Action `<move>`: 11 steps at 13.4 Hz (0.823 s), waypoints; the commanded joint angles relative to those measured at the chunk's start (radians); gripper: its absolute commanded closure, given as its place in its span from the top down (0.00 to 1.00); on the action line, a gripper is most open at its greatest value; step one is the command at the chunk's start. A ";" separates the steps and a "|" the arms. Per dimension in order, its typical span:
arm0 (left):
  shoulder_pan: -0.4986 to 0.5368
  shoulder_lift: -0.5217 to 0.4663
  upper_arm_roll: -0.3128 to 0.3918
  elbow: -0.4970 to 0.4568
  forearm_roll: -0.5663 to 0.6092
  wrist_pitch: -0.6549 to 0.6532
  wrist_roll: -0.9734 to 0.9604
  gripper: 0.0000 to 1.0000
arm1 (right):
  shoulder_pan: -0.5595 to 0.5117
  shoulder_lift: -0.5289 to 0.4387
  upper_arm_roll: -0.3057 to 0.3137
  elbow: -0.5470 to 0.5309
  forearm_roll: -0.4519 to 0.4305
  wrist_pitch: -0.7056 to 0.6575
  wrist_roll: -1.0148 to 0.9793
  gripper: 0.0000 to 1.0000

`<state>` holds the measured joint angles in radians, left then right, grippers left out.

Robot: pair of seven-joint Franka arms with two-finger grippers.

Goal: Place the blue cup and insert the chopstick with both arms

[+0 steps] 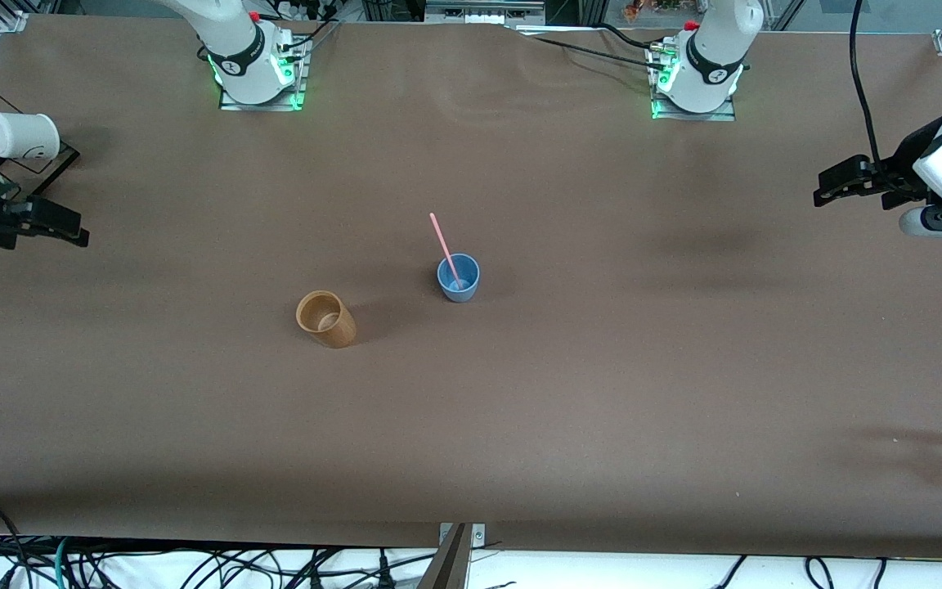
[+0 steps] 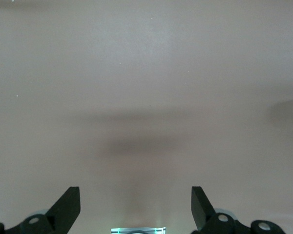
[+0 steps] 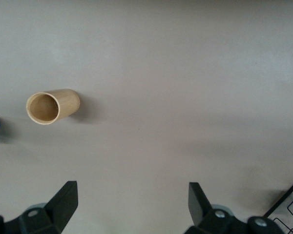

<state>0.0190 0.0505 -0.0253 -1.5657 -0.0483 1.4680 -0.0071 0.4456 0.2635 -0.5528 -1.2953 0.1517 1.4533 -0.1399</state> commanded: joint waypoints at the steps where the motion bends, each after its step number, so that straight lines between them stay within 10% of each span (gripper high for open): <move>1: 0.007 0.003 -0.002 0.007 0.005 0.005 0.024 1.00 | -0.137 -0.096 0.155 -0.111 -0.035 0.025 -0.009 1.00; 5: 0.007 0.003 -0.002 0.007 0.005 0.005 0.024 1.00 | -0.413 -0.214 0.488 -0.278 -0.116 0.117 0.060 1.00; 11: 0.007 0.006 -0.002 0.007 0.007 0.005 0.022 1.00 | -0.484 -0.296 0.560 -0.404 -0.152 0.191 0.063 1.00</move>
<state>0.0209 0.0509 -0.0254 -1.5657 -0.0483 1.4687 -0.0071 -0.0026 0.0032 -0.0413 -1.6578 0.0309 1.6213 -0.0833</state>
